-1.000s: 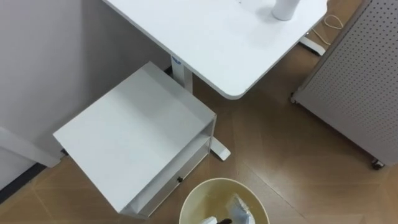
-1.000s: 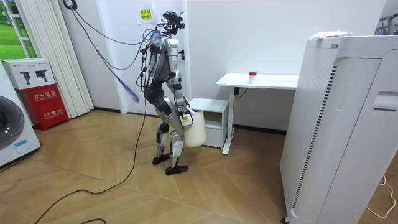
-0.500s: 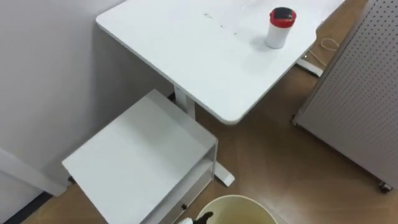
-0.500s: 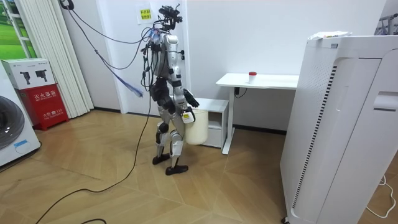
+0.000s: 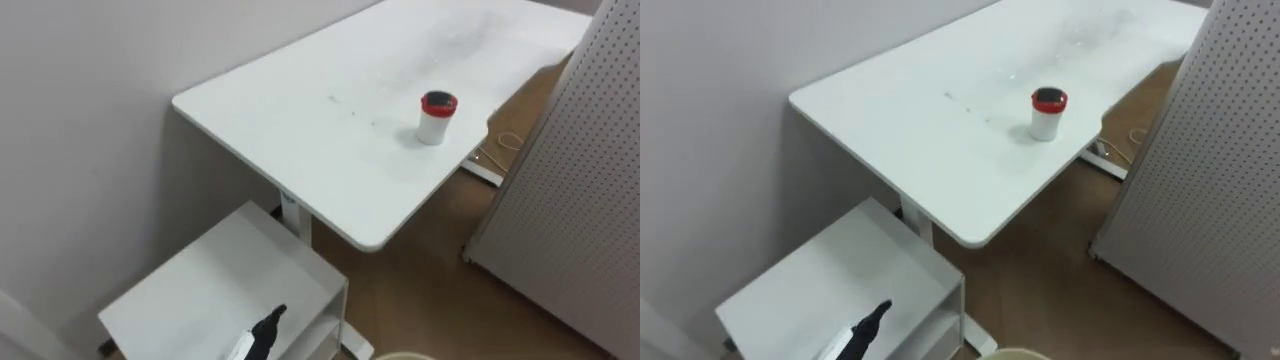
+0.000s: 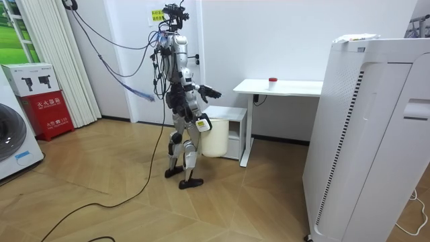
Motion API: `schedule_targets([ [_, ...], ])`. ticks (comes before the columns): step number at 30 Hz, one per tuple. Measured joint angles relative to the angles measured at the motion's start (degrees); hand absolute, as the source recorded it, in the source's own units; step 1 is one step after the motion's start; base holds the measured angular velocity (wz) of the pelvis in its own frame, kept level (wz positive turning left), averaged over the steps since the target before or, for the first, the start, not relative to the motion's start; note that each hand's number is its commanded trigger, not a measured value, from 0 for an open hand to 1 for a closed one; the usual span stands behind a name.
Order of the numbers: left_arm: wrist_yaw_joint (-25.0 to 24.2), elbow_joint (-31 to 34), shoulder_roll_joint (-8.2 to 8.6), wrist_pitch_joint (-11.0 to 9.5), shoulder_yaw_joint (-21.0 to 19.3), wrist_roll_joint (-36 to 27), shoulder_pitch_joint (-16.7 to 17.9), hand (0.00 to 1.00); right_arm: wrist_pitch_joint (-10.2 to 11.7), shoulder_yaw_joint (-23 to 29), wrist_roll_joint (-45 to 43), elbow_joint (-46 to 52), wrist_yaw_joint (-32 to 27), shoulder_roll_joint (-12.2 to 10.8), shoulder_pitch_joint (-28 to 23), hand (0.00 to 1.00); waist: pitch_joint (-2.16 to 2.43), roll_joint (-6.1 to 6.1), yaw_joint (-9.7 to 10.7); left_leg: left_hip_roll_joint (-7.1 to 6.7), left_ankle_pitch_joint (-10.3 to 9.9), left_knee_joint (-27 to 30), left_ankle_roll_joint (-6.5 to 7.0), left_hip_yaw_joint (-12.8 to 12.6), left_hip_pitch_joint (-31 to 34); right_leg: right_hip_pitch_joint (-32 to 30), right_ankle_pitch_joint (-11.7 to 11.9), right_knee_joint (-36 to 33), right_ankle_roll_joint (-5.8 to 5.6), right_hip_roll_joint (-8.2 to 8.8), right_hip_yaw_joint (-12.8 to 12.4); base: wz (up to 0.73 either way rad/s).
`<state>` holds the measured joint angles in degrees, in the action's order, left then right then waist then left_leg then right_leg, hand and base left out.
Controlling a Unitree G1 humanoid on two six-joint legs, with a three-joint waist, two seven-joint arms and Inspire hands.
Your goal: Pick garbage
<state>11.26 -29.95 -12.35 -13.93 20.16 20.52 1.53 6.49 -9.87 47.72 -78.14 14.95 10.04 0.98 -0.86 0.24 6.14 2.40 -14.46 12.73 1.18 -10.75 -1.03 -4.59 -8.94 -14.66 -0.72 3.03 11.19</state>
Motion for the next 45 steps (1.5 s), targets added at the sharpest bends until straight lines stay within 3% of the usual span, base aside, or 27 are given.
schedule_targets([
  [5, 4.41, 6.52, -0.15, -2.49, -2.16, -0.9, 0.94, 0.0, 0.12, 0.03, -0.87, 0.3, -0.18, -0.14, -0.15, 1.0, 0.24, -1.28, 0.03, 0.02, 0.02, -0.44, -0.03, -0.08, -1.78, 1.89, -0.02, 0.19, -0.03, -0.17, -0.35, -0.02],
  [8, 5.11, 8.9, 0.23, -2.63, -2.73, -0.87, 0.94, 0.0, 0.12, 2.48, -2.41, 0.3, -0.77, -0.45, -0.23, 1.0, 0.21, -1.65, 0.02, -0.03, 0.01, -0.69, -0.03, -0.01, -2.45, 2.65, 0.02, 0.83, -0.12, -0.19, -0.31, 0.05],
  [15, 5.66, 14.34, 0.15, -2.59, -3.7, -0.95, 0.92, 0.0, 0.08, 5.0, -2.85, 0.36, -2.13, -0.73, -0.63, 1.0, 0.22, -1.46, 0.19, -0.09, 0.02, -0.98, -0.02, -0.05, -2.75, 2.67, 0.2, 1.03, -0.34, -0.2, -0.64, 0.0],
  [21, 5.76, 16.21, 0.71, -2.59, -2.99, -2.41, -0.55, 0.0, 0.1, 4.98, -2.52, 0.81, -3.38, -0.8, -0.56, 1.0, 0.0, -0.49, 2.1, -0.15, 0.01, -1.09, -0.02, -0.64, -2.93, 2.47, 0.29, 1.19, -0.49, -0.28, -2.87, -0.05],
  [24, 5.79, 16.33, 0.59, -2.59, -2.98, -3.17, -0.78, 0.0, 0.12, 5.11, -3.01, 0.75, -4.06, -0.81, -0.5, 1.0, -0.03, 0.19, 2.96, -0.15, 0.01, -1.14, -0.02, -2.1, -3.09, 2.04, 0.33, 1.03, -0.56, -0.43, -3.22, -0.2],
  [28, 6.08, 16.35, 0.3, -2.6, -3.83, -4.19, -0.84, 0.0, 0.08, 4.9, -3.01, 1.46, -3.84, -0.86, -0.6, 1.0, -0.03, 0.26, 2.82, -0.1, 0.01, -1.39, -0.02, -7.22, -3.77, -0.67, 0.57, -0.69, -0.32, -0.84, -4.86, -0.6],
  [30, 6.23, 16.33, 0.35, -2.58, -4.49, -4.14, -0.85, 0.0, -0.16, 4.79, -3.0, 2.1, -3.74, -0.86, -0.49, 1.0, -0.11, 0.03, 2.46, 0.33, 0.01, -1.43, -0.03, -10.39, -4.23, -1.85, 0.93, -1.71, 0.05, -0.86, -4.37, -0.87],
  [32, 6.35, 16.46, 0.29, -2.57, -4.79, -4.15, -0.97, 0.0, -0.34, 4.45, -3.04, 2.15, -3.69, -0.87, -0.42, 1.0, -0.08, -0.15, 1.26, 0.72, -0.05, -1.41, -0.11, -12.94, -5.19, -2.53, 1.99, -1.95, 1.06, -0.84, -0.98, -0.93],
  [35, 6.35, 16.64, 0.28, -2.56, -5.79, -4.13, -1.04, 0.0, -0.36, 4.42, -3.03, 2.15, -3.58, -1.0, -0.44, 1.0, -0.02, -0.09, 1.5, 1.3, -0.7, -2.18, -0.85, -14.01, -5.72, -2.94, 2.5, -1.99, 1.85, -0.72, 1.98, -0.5],
  [40, 6.33, 17.79, 0.26, -2.56, -5.92, -4.13, -1.06, 0.0, -0.28, 4.4, -3.49, 2.03, -3.46, -0.71, -0.46, 1.0, 0.17, -0.36, 1.57, 2.11, -1.42, -2.1, -1.24, -14.29, -5.85, -3.51, 2.87, -2.19, 2.66, -1.59, 3.24, -0.11],
  [45, 6.46, 18.12, 0.4, -2.53, -7.04, -4.2, -0.97, 0.0, -0.27, 4.57, -4.77, 1.86, -2.24, -0.67, -0.26, 1.0, 0.09, -1.17, 1.37, 3.09, -2.37, 0.39, -2.13, -15.02, -5.62, -4.5, 1.39, -4.09, 3.59, -1.63, 3.91, -0.09],
])
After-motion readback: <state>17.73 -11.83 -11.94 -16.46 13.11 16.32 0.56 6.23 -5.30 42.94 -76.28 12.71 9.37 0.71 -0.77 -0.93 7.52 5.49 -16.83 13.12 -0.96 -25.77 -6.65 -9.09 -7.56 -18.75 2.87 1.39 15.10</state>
